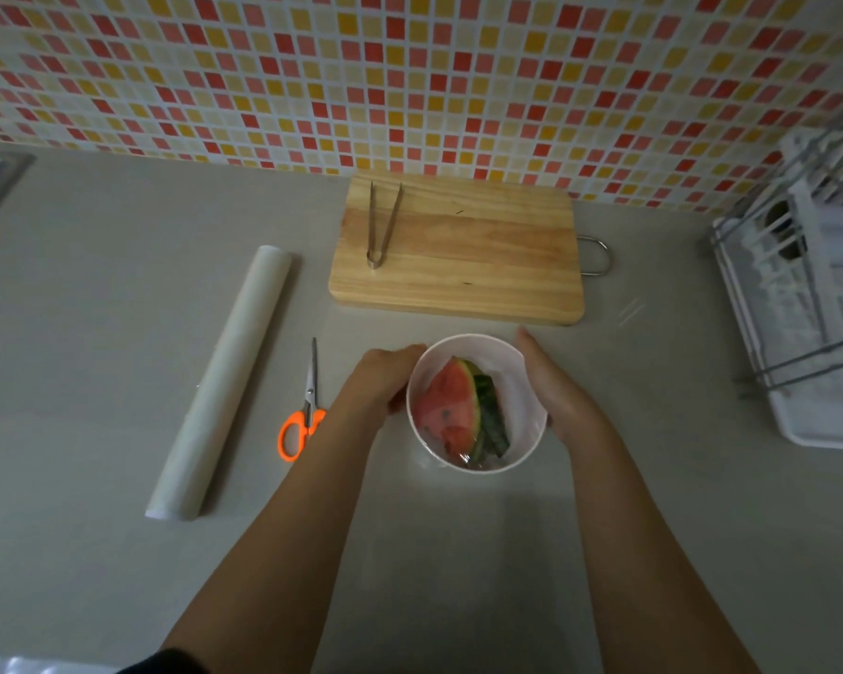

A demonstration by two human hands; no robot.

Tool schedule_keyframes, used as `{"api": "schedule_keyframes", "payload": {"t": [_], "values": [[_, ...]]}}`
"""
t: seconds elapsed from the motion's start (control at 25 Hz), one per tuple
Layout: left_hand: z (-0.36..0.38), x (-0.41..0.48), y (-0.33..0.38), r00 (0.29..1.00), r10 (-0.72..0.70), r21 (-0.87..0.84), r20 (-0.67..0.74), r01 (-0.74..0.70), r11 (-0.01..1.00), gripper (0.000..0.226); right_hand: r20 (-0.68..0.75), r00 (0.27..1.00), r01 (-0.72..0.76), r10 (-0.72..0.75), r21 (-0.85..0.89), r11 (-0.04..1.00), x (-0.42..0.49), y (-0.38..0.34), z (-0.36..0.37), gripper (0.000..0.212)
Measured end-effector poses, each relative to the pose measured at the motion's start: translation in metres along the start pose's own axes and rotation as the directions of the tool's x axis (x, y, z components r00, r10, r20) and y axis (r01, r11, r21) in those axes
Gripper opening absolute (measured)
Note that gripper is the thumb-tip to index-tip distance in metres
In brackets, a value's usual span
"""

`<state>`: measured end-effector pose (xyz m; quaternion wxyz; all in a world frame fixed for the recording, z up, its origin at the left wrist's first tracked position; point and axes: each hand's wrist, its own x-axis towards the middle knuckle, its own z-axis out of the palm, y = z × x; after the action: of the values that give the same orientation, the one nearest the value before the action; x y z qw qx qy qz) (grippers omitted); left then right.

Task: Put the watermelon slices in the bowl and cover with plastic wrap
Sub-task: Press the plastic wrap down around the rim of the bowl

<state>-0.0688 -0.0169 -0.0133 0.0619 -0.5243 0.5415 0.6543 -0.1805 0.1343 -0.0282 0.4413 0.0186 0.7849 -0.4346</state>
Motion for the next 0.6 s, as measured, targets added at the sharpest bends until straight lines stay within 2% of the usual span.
{"api": "schedule_keyframes", "payload": {"t": [0.12,0.2,0.24,0.36,0.52,0.6], "values": [[-0.001,0.000,0.008,0.999,0.012,-0.032,0.039,-0.010,0.999,0.031,0.066,0.998,-0.003,0.006,-0.035,0.999,0.008,-0.017,-0.001,0.070],[-0.003,0.002,0.012,0.997,0.020,-0.007,0.070,-0.020,1.000,0.034,0.027,1.000,0.002,-0.001,-0.058,0.998,0.010,-0.025,0.000,0.035],[-0.004,0.002,0.013,0.996,0.013,-0.006,0.090,-0.012,1.000,0.035,-0.009,1.000,-0.005,0.005,-0.065,0.998,0.011,-0.027,0.001,0.025],[-0.004,0.001,0.017,0.990,-0.007,-0.043,0.138,0.013,0.999,0.037,-0.020,0.999,0.040,-0.041,-0.015,0.999,0.015,-0.028,0.004,0.033],[-0.001,0.004,0.018,0.983,-0.001,-0.105,0.184,0.020,0.994,0.034,0.069,0.981,0.151,-0.183,0.324,0.934,0.016,-0.024,0.003,0.020],[0.000,0.005,0.018,0.974,-0.020,-0.122,0.227,0.049,0.991,0.035,0.094,0.969,0.180,-0.227,0.353,0.918,0.018,-0.022,0.002,0.018]]}}
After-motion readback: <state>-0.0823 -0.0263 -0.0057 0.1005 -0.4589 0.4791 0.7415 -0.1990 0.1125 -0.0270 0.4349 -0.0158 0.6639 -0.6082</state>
